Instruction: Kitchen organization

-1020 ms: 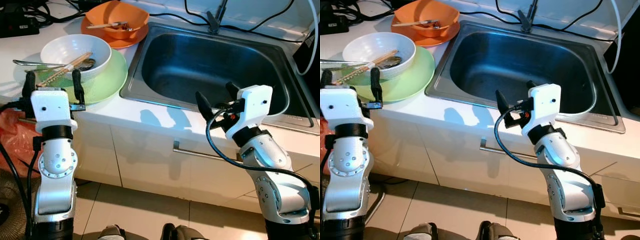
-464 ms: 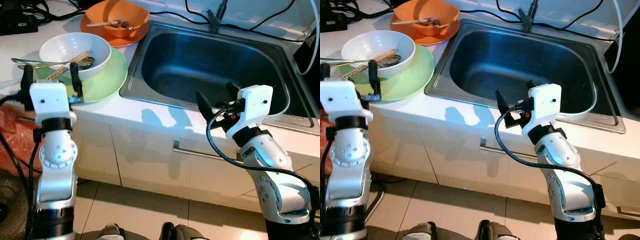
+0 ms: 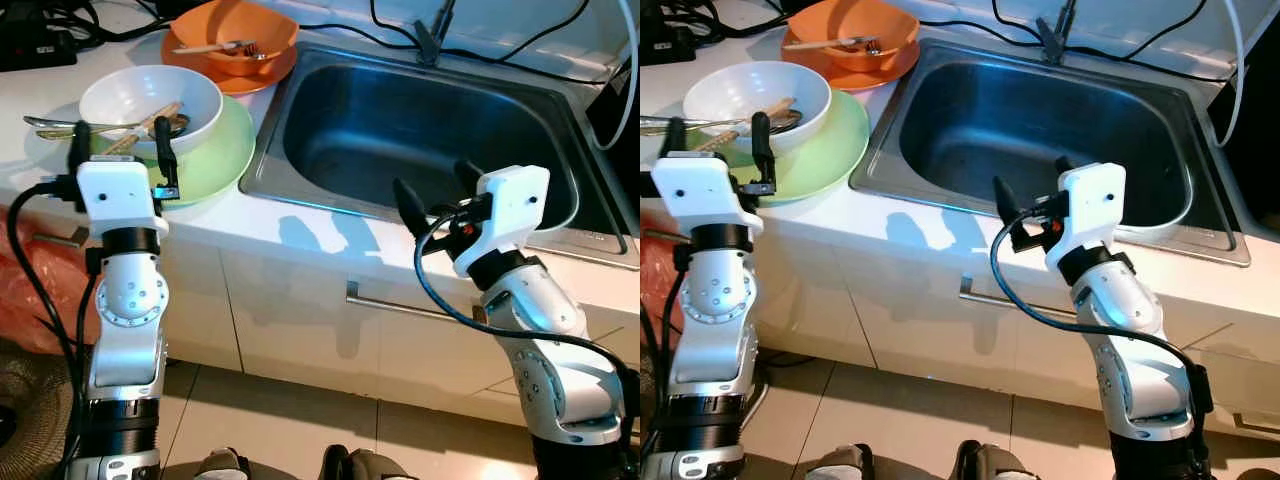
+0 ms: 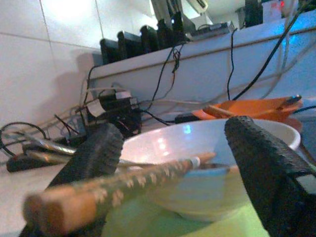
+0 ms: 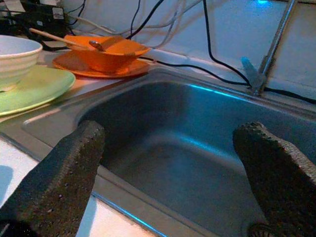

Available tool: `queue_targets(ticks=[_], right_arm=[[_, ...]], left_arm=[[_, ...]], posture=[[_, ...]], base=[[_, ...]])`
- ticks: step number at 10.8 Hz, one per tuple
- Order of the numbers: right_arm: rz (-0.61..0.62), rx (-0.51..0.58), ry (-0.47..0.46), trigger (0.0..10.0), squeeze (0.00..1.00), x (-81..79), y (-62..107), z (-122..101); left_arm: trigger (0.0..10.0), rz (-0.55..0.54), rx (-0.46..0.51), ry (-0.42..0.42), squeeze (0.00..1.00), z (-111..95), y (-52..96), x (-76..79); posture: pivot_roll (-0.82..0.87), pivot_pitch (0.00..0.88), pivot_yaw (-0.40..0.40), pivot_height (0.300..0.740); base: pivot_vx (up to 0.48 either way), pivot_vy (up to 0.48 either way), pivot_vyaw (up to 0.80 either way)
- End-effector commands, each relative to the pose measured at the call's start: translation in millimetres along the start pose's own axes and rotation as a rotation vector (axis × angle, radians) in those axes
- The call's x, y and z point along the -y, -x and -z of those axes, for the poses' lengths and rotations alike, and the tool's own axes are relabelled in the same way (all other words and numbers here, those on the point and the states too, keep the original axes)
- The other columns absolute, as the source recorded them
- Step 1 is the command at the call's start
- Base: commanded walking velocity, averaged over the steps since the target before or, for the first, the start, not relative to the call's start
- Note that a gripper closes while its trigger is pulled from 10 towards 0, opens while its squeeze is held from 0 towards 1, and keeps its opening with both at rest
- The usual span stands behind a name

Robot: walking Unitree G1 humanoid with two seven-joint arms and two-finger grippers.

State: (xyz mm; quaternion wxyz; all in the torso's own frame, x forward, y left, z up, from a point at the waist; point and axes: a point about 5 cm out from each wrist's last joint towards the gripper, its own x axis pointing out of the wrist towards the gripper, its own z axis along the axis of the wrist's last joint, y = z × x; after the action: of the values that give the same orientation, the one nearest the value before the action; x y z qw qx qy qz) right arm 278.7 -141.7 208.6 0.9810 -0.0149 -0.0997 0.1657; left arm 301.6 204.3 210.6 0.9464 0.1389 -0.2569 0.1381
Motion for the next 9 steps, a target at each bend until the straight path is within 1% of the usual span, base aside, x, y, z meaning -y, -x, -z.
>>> queue_targets(ticks=[1, 4, 9], right_arm=[[0.014, -0.001, 0.013, 10.0, 0.00, 5.5, 1.6, -1.7], [0.018, 0.000, 0.014, 10.0, 0.00, 5.1, 1.9, -1.4], [0.021, -0.005, 0.021, 10.0, 0.00, 7.1, 2.0, -0.5]], left_arm=[[0.0, 0.010, 0.006, 0.020, 0.00, -0.1, -0.6, 4.4], [0.0, 0.014, 0.017, 0.022, 0.00, 2.4, -1.6, 4.5], [0.0, 0.015, 0.031, 0.032, 0.00, 1.0, -2.2, 7.2]], posture=[[-0.05, 0.147, -0.109, 0.740], [-0.05, 0.147, -0.104, 0.740], [-0.05, 0.145, -0.110, 0.740]], base=[[0.000, 0.000, 0.00], [0.000, 0.000, 0.00], [0.000, 0.000, 0.00]])
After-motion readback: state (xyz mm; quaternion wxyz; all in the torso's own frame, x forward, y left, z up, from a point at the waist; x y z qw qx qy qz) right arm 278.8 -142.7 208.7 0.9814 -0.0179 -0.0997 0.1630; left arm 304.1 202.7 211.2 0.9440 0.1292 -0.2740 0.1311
